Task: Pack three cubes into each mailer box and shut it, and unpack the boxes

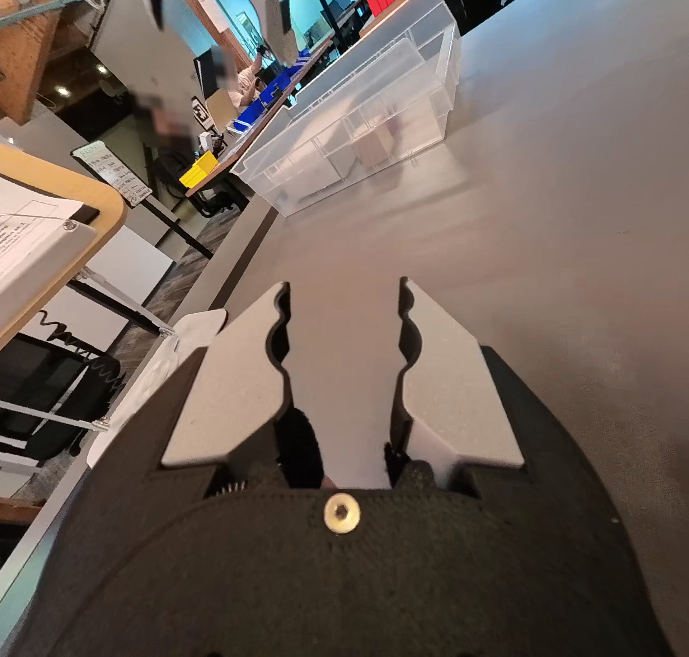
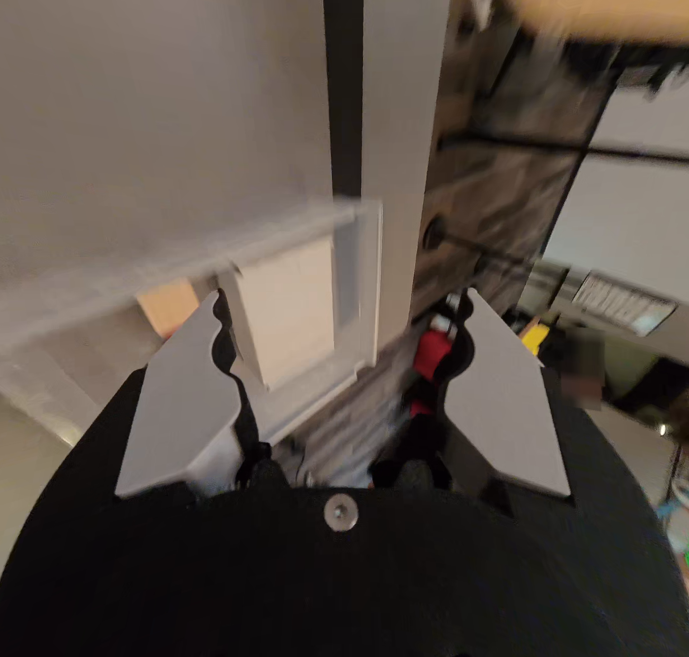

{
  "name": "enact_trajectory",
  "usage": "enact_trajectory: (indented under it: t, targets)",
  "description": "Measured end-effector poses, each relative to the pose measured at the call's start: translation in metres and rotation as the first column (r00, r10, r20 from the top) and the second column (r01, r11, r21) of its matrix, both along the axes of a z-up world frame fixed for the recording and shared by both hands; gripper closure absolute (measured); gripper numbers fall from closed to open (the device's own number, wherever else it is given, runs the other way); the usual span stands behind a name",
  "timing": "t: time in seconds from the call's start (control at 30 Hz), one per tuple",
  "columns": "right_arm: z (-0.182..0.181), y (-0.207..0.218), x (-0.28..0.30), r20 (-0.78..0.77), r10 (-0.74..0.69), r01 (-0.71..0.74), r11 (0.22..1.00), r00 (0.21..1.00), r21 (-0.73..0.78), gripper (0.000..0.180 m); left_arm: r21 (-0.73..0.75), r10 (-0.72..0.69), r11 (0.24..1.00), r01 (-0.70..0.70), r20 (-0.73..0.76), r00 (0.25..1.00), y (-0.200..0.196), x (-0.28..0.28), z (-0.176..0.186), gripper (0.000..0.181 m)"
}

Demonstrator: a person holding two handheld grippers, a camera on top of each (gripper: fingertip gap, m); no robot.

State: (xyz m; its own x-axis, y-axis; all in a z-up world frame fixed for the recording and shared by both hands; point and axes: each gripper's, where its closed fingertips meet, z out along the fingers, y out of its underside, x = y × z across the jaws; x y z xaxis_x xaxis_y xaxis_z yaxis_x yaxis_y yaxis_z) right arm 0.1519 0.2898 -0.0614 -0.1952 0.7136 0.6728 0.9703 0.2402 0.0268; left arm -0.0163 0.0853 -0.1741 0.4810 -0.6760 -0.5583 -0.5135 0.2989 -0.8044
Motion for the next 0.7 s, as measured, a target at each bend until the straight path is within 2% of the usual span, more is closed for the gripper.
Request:
enact_trajectory:
  t: [0.1,0.2,0.27,0.33,0.4,0.43,0.53,0.6,0.67,0.7]
  targets:
    - [-0.002,-0.066,-0.071,-0.136,0.111,-0.109,0.994,0.984,0.028,0.066,-0.018,0.007,1.0,-0.006,0.032,0.999,0.001,-0.001,0.004,0.114]
    - [-0.029,-0.12,-0.136,-0.343,0.154,-0.181,0.982,0.927,-0.05,0.066,-0.018,0.02,1.0,-0.019,0.069,0.997,-0.001,-0.004,0.017,0.107]
    - [-0.047,-0.138,-0.171,-0.513,0.101,-0.195,0.972,0.853,-0.133,0.071,0.036,0.048,0.998,-0.049,0.047,0.998,-0.006,-0.01,0.036,0.105]
    - [-0.063,-0.15,-0.198,-0.664,0.028,-0.239,0.944,0.747,-0.229,0.073,0.05,0.086,0.995,-0.087,0.016,0.996,-0.014,-0.022,0.059,0.095]
    - [-0.077,-0.155,-0.218,-0.756,-0.042,-0.276,0.916,0.653,-0.29,0.08,0.122,0.126,0.985,-0.124,-0.01,0.992,-0.028,-0.046,0.095,0.098]
    - [-0.089,-0.155,-0.223,-0.766,-0.063,-0.279,0.91,0.639,-0.307,0.083,0.143,0.157,0.979,-0.147,-0.058,0.986,-0.033,-0.065,0.107,0.098]
    - [-0.125,-0.157,-0.229,-0.751,-0.054,-0.277,0.91,0.658,-0.308,0.084,0.122,0.291,0.955,-0.27,-0.216,0.932,-0.033,-0.154,0.128,0.099]
    - [-0.148,-0.164,-0.23,-0.714,-0.038,-0.29,0.898,0.699,-0.331,0.085,-0.027,0.327,0.938,-0.345,-0.26,0.908,-0.031,-0.218,0.127,0.094]
    - [-0.165,-0.17,-0.231,-0.678,0.012,-0.314,0.893,0.735,-0.324,0.085,-0.074,0.376,0.908,-0.413,-0.295,0.878,-0.022,-0.274,0.126,0.089]
    - [-0.167,-0.174,-0.233,-0.689,0.014,-0.332,0.883,0.725,-0.332,0.091,-0.1,0.374,0.899,-0.426,-0.331,0.867,-0.016,-0.296,0.118,0.085]
